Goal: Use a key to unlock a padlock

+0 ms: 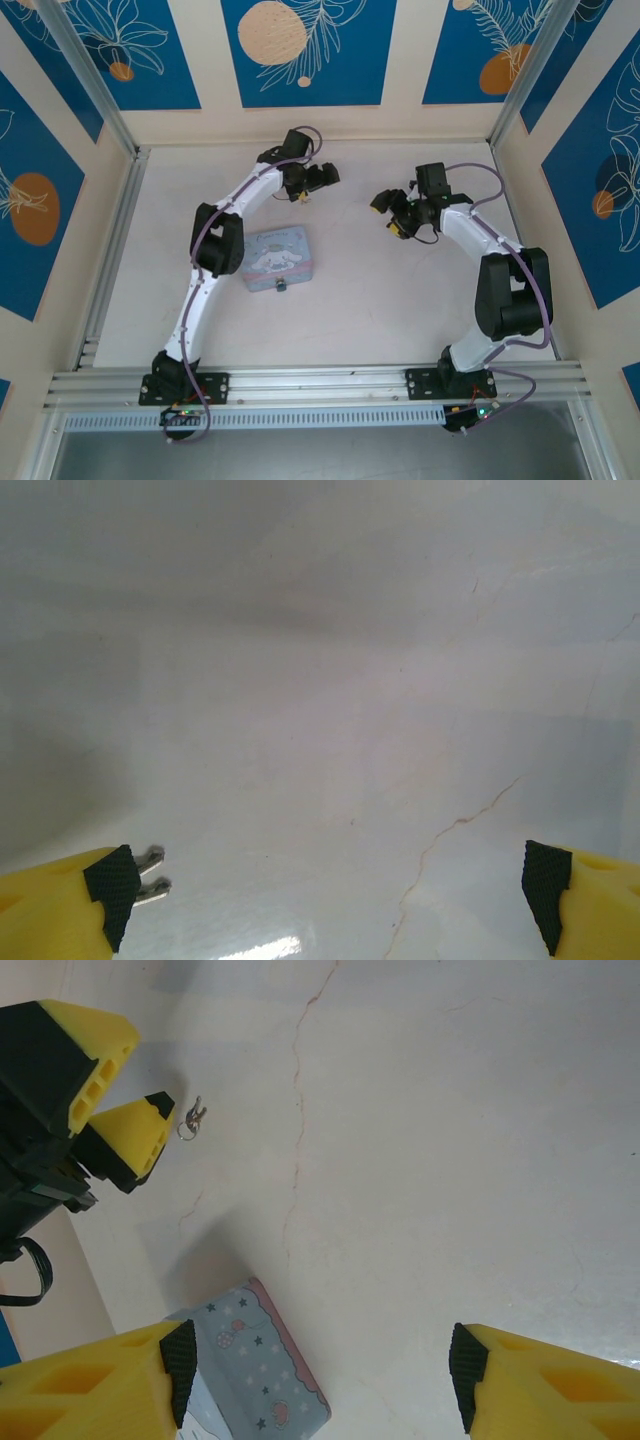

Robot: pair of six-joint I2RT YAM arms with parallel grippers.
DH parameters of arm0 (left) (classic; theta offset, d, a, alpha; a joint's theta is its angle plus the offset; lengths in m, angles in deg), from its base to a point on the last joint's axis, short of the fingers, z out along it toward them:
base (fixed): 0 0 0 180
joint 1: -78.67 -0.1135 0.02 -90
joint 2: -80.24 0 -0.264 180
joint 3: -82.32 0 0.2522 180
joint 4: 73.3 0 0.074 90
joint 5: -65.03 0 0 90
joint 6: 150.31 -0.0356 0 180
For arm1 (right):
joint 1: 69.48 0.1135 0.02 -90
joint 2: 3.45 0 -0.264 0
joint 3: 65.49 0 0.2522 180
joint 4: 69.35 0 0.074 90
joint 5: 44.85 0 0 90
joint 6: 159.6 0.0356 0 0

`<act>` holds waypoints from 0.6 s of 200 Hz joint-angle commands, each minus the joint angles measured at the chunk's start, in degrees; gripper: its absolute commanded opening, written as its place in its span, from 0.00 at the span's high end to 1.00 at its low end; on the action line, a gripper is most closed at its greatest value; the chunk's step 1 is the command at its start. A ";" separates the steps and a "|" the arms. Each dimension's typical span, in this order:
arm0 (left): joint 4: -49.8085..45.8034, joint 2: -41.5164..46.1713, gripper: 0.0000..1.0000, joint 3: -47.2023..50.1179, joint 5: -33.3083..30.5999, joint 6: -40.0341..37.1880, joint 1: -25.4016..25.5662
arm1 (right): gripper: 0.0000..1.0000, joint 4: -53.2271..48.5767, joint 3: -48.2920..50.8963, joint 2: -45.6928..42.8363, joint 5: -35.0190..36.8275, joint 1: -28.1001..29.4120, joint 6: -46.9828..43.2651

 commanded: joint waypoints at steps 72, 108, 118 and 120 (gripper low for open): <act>-3.05 -0.03 0.00 -1.49 -7.58 2.91 0.09 | 0.30 -0.32 1.74 -1.96 -1.81 -0.83 -0.56; -3.41 -1.17 0.00 -1.49 -4.34 3.17 0.29 | 0.30 -0.76 1.83 -2.73 -1.59 -0.91 -0.34; -3.62 -1.56 0.00 -1.64 -2.96 3.34 0.48 | 0.30 -0.89 1.92 -3.04 -1.50 -0.91 -0.25; -3.71 -1.69 0.00 -1.64 -2.65 3.42 0.51 | 0.30 -0.89 1.92 -3.07 -1.50 -0.91 -0.22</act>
